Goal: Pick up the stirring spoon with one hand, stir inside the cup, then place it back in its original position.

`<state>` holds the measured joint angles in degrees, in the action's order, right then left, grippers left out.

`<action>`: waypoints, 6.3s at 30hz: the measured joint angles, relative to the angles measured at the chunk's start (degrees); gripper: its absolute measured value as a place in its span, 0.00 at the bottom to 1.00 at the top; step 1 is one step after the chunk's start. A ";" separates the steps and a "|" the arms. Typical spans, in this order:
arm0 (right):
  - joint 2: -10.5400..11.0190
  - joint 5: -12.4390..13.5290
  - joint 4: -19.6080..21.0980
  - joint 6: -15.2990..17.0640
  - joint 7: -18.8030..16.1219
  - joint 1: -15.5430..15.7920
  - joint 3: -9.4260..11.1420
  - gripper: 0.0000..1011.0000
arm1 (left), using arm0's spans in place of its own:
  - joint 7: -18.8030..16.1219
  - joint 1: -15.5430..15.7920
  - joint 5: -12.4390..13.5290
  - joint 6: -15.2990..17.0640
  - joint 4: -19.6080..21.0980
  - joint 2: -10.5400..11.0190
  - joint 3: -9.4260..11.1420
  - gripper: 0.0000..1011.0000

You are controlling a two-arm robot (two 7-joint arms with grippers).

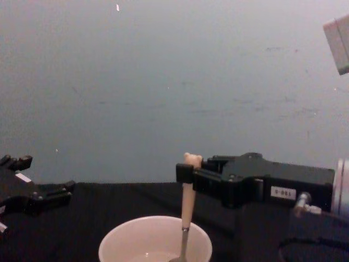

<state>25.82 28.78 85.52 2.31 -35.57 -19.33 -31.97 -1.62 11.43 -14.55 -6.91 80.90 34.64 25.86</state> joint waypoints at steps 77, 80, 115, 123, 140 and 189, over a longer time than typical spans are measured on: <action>-1.32 -1.49 1.26 -0.69 0.34 0.50 -1.45 0.22 | 0.00 0.00 0.00 0.00 0.00 0.00 0.00 0.99; -1.71 -1.32 1.28 -0.40 0.73 0.38 -1.63 0.22 | 0.00 0.00 0.00 0.00 0.00 0.00 0.00 0.99; -0.48 11.46 7.01 5.85 10.12 1.21 9.16 0.22 | 0.00 0.00 0.00 0.00 0.00 0.00 0.00 0.99; 2.79 15.00 8.92 3.74 11.05 3.01 13.48 0.22 | 0.00 0.00 0.00 0.00 0.00 0.00 0.00 0.99; 6.67 14.11 8.61 1.32 10.72 5.53 14.31 0.22 | 0.00 0.00 0.00 0.00 0.00 0.00 0.00 0.99; 2.23 6.36 -0.88 5.68 11.64 4.36 9.52 0.22 | 0.00 0.00 0.00 0.00 0.00 0.00 0.00 0.99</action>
<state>28.05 35.15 84.63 7.98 -23.92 -14.97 -22.45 -1.62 11.43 -14.55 -6.91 80.90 34.65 25.86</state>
